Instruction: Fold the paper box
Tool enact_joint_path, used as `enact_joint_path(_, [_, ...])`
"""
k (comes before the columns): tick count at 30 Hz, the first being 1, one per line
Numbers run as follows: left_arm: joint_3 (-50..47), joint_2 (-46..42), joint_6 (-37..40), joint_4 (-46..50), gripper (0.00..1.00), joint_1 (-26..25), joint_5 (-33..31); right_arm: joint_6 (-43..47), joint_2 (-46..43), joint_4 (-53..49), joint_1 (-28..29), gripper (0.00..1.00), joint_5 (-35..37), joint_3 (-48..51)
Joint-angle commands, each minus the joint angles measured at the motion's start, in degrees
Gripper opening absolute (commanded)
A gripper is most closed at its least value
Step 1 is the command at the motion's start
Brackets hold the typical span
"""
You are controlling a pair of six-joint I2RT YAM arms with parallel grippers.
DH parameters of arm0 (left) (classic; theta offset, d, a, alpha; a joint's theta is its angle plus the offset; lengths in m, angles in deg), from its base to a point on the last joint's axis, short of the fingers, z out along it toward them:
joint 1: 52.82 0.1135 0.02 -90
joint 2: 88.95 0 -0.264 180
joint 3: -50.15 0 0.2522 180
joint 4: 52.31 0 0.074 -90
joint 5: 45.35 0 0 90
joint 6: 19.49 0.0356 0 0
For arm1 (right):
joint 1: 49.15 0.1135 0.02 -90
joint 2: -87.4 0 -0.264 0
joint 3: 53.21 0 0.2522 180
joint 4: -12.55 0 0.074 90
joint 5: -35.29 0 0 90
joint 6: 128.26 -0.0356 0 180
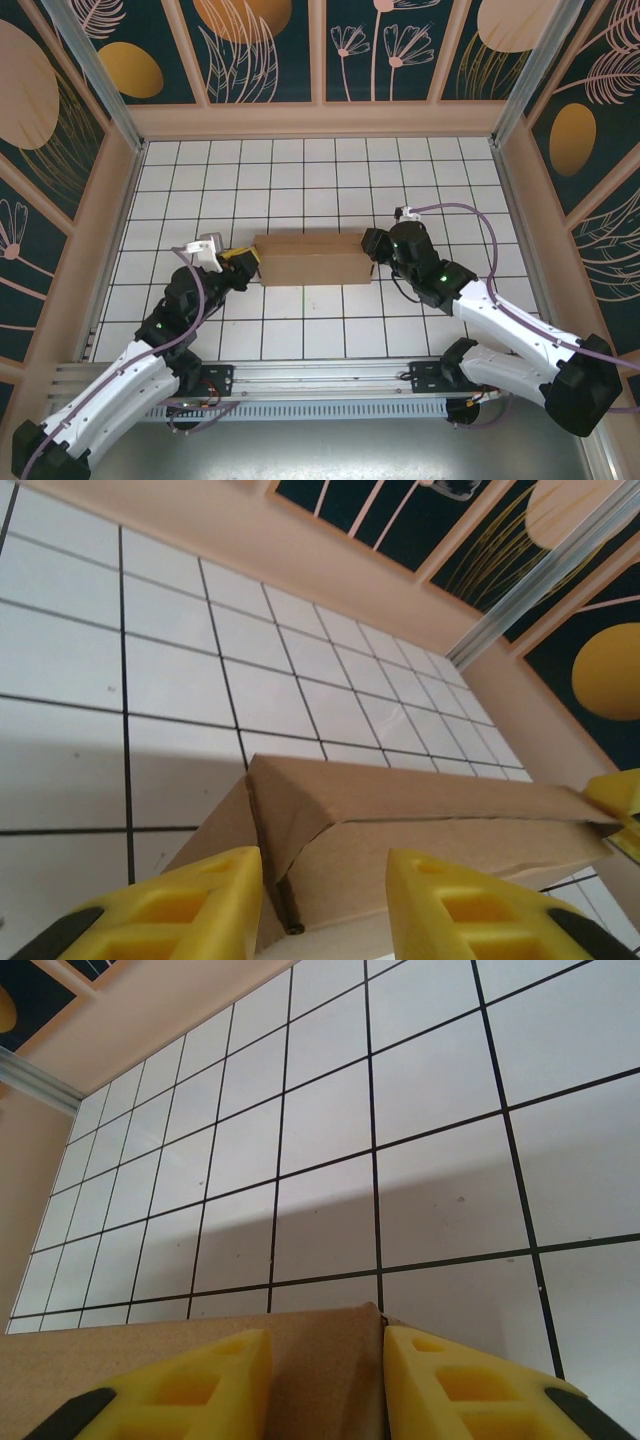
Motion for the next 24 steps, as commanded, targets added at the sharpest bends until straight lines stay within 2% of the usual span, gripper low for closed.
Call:
enact_joint_path(1, [3.78,-0.3,0.87,1.98,0.41,-0.23,-2.62,-0.44,0.22,-3.33,0.29,0.35,3.1,1.83])
enact_joint_path(3, [5.39,0.57,0.24,2.31,0.51,-0.19,-4.71,-0.45,0.22,-3.35,0.37,0.35,3.22,1.96])
enact_joint_path(5, [6.94,2.48,-0.54,1.67,0.57,-0.13,-5.72,-0.35,0.27,-3.19,0.45,0.35,3.24,2.0])
enact_joint_path(8, [8.99,7.71,-2.37,0.67,0.6,-0.1,-6.13,-0.23,0.73,-2.91,0.55,0.35,3.11,1.8])
enact_joint_path(14, [8.44,13.87,-6.12,-2.58,0.53,-0.14,-4.28,-0.02,1.32,-3.21,0.96,0.35,4.28,1.21])
enact_joint_path(18, [5.81,13.24,-8.83,-3.43,0.46,0.02,-5.16,0.16,1.6,-3.0,1.24,0.35,4.38,1.39])
enact_joint_path(24, [-0.41,10.4,-14.44,-8.76,0.3,-0.04,-2.72,0.0,2.28,-2.27,1.89,0.34,4.5,2.65])
